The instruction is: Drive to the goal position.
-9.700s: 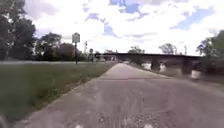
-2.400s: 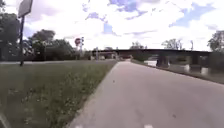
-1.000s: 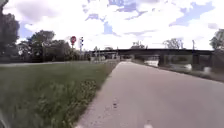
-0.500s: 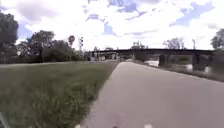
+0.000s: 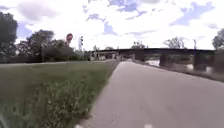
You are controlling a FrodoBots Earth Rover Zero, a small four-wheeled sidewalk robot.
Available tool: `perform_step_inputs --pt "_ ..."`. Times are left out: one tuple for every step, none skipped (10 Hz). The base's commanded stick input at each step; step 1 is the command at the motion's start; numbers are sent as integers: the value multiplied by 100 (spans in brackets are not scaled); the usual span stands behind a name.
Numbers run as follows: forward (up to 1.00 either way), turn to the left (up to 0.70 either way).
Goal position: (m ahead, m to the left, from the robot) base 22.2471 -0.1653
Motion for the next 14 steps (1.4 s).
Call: perform_step_inputs --pt "100 -27" --pt "100 -27" --pt "100 -27" --pt "100 -27" --pt "100 -16" --pt "100 0" --pt "100 0" --pt "100 0" --pt "100 0" --pt "100 0" --pt "100 0" --pt "100 0" --pt "100 0" --pt "100 0"
